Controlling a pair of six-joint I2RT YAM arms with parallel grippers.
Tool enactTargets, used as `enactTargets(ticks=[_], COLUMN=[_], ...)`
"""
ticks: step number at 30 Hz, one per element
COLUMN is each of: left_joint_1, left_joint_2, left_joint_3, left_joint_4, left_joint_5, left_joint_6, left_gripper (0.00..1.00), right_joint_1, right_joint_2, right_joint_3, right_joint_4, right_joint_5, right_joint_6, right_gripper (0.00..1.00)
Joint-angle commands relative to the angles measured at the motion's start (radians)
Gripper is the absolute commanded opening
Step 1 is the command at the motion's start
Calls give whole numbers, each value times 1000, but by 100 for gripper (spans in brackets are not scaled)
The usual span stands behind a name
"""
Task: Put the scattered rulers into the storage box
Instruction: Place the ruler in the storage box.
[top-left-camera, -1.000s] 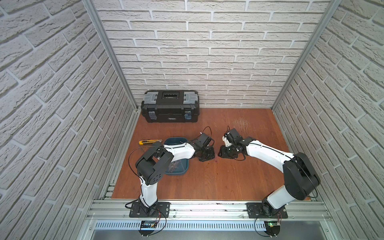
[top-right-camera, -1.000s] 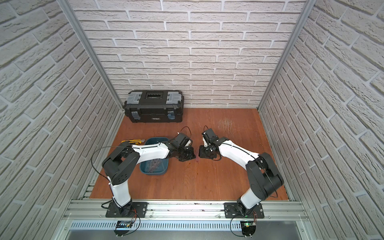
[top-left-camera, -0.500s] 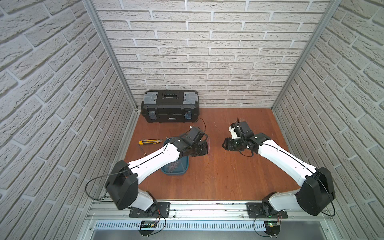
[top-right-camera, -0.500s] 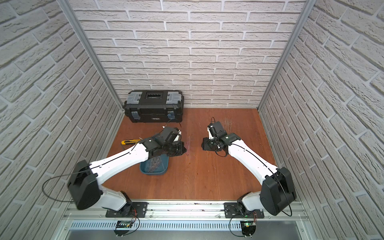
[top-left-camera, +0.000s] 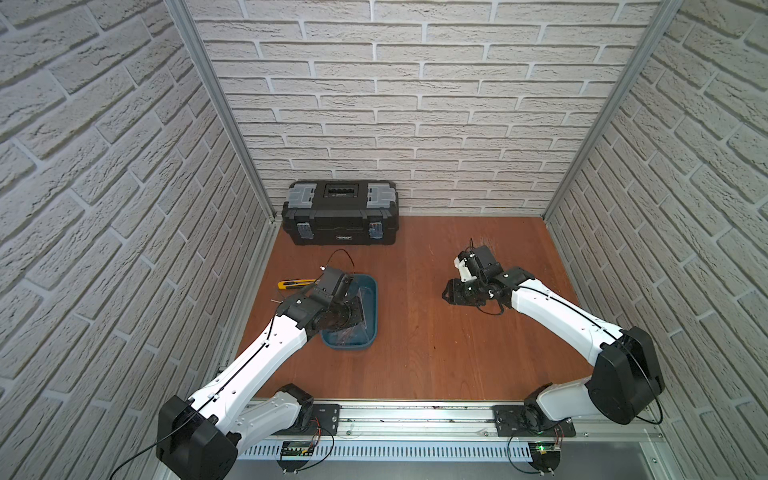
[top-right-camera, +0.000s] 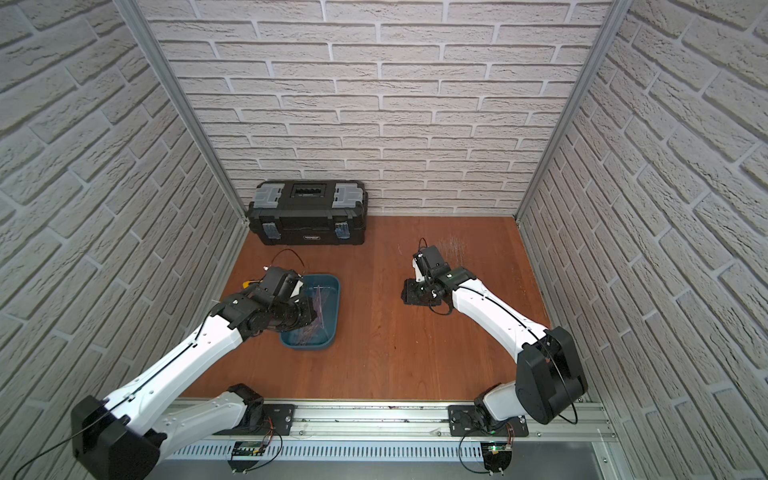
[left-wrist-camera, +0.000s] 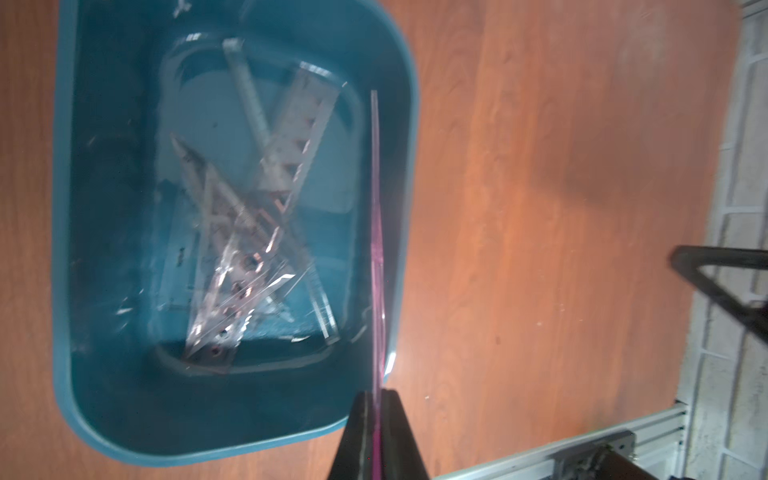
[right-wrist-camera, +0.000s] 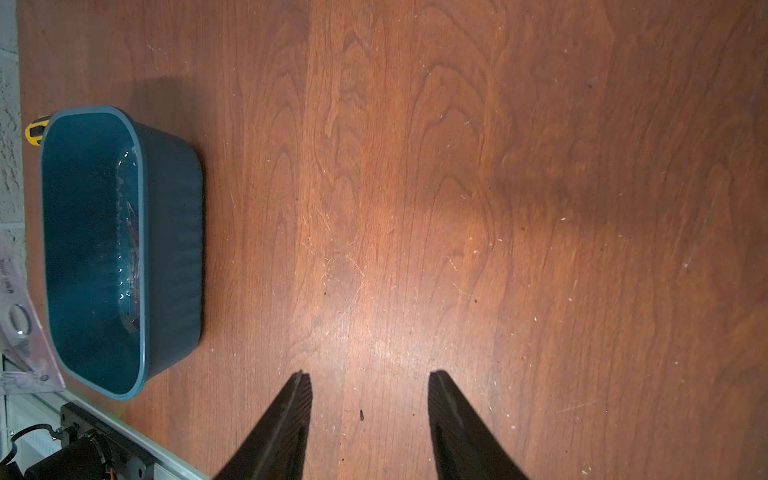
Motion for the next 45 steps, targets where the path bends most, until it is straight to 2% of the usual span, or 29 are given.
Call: enactTargets(ticks=[1,2,5,7,8,9,12,16,21,25,26,27,28,30,31,32,35,38,41,45], left_joint_1=[12,13,13,19,24,30,54,68,75,76,75,77,79,92,103,115,162,259,357,427], left_joint_2=[1,7,22,30,33,37,45,10,62,182,206,220,234,250,253,251,239,221,194,185], left_joint_3=[-22,-22,3,31,48,63,116,182,331,499,511,514,510,497,480,445,305,167,12,-155], left_joint_4=[-8,-6,-17,-35,-44,-49,-71,0,68,59,88,130,172,281,355,444,658,693,708,823], left_joint_5=[13,11,-12,-28,-34,-35,-64,-195,-428,-608,-680,-741,-774,-743,-688,-651,-702,-703,-697,-688], left_joint_6=[31,32,45,59,70,79,108,167,326,460,471,470,492,560,612,665,751,747,701,702], left_gripper=[0,4,36,52,67,96,98,98,98,98,98,98,98,98,98,98,98,99,99,99], right_joint_1=[-2,-2,-2,-2,-1,-2,-1,-2,-3,-5,-4,-3,-3,-6,-6,-9,-19,-63,-125,-160], right_joint_2=[-17,-15,-16,-19,-22,-25,-41,-84,-158,-216,-217,-214,-207,-182,-169,-148,-94,-89,-101,-75], right_joint_3=[-16,-14,-11,-7,-5,-4,6,39,126,122,107,76,32,-13,4,36,66,-74,-221,-362], right_joint_4=[17,16,17,16,17,17,13,19,63,240,304,394,528,712,715,692,688,837,901,1014], right_joint_5=[0,-1,3,9,13,18,39,108,356,563,586,603,636,663,662,669,787,876,873,880], right_joint_6=[-19,-20,-24,-29,-30,-32,-42,-80,-161,-215,-230,-250,-284,-353,-387,-441,-579,-678,-642,-628], right_gripper=[50,50,50,53,55,56,58,59,59,62,60,52,49,64,76,80,85,86,86,86])
